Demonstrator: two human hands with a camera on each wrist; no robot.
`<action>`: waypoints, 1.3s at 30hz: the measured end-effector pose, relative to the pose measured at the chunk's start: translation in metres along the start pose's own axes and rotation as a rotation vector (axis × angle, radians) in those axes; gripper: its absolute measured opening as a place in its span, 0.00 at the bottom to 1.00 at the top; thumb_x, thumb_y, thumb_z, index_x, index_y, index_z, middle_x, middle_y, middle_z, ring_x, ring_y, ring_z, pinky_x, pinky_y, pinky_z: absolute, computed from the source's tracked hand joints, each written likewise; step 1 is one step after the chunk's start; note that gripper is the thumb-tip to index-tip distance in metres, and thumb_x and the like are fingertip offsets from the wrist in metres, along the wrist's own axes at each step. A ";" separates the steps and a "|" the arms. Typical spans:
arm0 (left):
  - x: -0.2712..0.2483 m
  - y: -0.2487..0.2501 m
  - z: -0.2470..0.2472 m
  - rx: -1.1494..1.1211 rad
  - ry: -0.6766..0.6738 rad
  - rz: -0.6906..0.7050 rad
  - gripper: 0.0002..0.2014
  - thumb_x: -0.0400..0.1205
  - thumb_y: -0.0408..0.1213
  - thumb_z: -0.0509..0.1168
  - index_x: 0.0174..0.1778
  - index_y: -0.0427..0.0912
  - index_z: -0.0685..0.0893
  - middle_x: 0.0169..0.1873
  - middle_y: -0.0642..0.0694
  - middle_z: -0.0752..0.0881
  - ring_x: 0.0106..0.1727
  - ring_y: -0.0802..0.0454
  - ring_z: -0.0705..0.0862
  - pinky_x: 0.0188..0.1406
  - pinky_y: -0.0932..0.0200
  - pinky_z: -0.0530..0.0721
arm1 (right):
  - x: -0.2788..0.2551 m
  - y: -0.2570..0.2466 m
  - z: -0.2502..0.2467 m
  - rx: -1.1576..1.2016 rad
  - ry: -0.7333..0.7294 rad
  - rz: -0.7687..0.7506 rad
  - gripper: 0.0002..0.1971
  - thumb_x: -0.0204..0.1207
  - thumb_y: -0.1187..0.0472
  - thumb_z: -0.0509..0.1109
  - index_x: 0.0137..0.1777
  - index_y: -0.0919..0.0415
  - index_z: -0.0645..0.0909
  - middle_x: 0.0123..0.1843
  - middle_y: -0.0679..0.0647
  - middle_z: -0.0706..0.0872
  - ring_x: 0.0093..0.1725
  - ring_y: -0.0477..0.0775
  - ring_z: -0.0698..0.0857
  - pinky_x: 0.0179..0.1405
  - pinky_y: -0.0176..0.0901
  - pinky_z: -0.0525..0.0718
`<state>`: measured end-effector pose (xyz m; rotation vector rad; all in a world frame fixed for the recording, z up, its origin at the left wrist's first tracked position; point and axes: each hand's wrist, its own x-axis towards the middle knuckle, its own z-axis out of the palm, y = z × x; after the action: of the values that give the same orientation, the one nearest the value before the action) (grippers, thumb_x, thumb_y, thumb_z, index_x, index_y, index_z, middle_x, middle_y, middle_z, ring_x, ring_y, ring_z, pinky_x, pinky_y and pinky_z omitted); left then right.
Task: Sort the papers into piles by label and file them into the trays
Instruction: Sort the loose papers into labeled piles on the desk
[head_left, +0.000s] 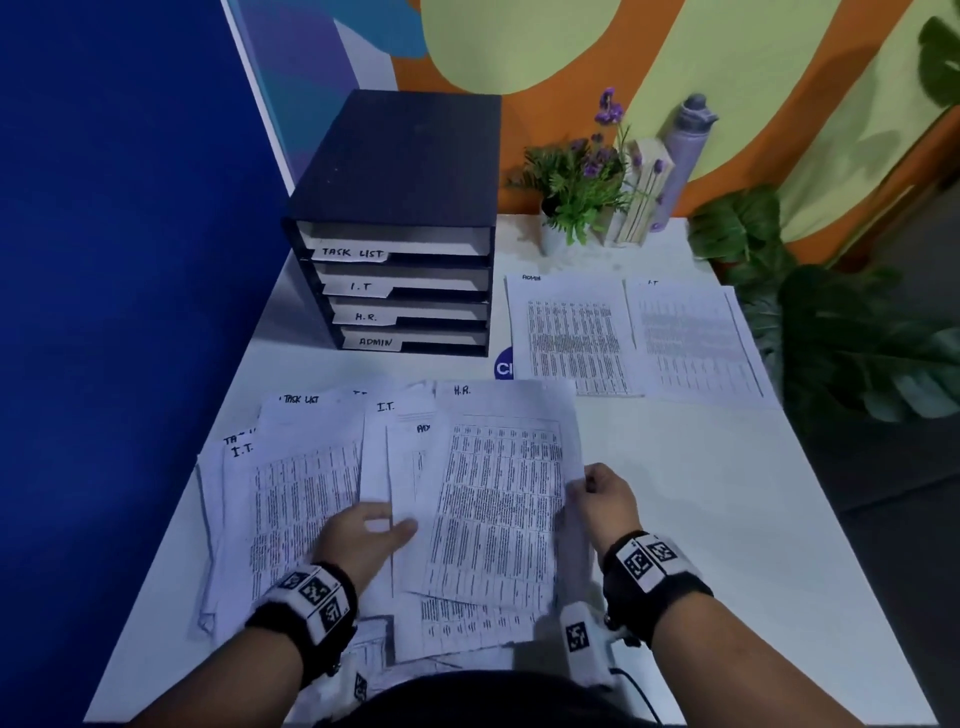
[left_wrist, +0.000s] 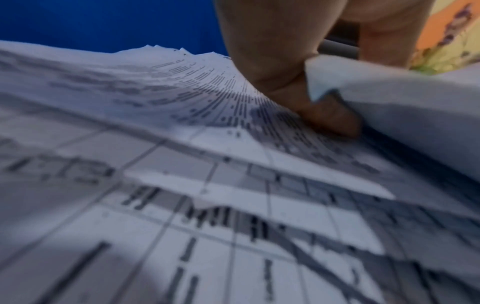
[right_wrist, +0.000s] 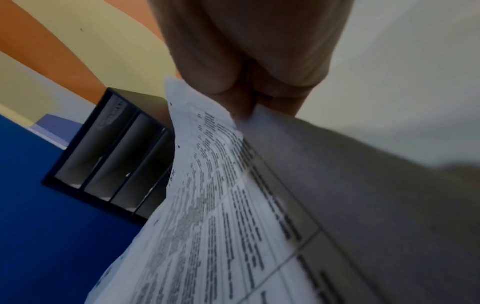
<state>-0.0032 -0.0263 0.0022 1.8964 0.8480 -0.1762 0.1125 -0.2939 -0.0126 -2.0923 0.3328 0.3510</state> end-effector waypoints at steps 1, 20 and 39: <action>-0.002 0.002 0.002 0.034 0.014 0.014 0.15 0.72 0.41 0.79 0.52 0.46 0.84 0.48 0.48 0.86 0.46 0.50 0.84 0.49 0.60 0.81 | 0.000 0.004 -0.006 -0.051 0.039 0.006 0.05 0.77 0.67 0.64 0.39 0.64 0.76 0.36 0.60 0.85 0.37 0.62 0.84 0.39 0.51 0.83; -0.012 0.060 0.017 0.098 0.148 0.144 0.16 0.83 0.28 0.66 0.67 0.40 0.79 0.58 0.44 0.82 0.53 0.48 0.78 0.55 0.59 0.73 | -0.009 0.038 -0.052 -0.860 -0.153 0.004 0.31 0.73 0.56 0.66 0.75 0.36 0.64 0.78 0.50 0.60 0.76 0.59 0.61 0.66 0.63 0.74; -0.017 0.095 0.039 -0.073 0.197 0.166 0.07 0.78 0.38 0.73 0.47 0.46 0.82 0.51 0.49 0.82 0.55 0.48 0.79 0.58 0.55 0.76 | 0.018 0.021 -0.102 -0.184 -0.140 -0.125 0.17 0.82 0.49 0.64 0.62 0.58 0.84 0.63 0.58 0.83 0.61 0.56 0.83 0.64 0.47 0.77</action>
<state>0.0532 -0.0908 0.0612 1.9268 0.8106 0.1437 0.1334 -0.3937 0.0158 -2.2416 0.0889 0.4656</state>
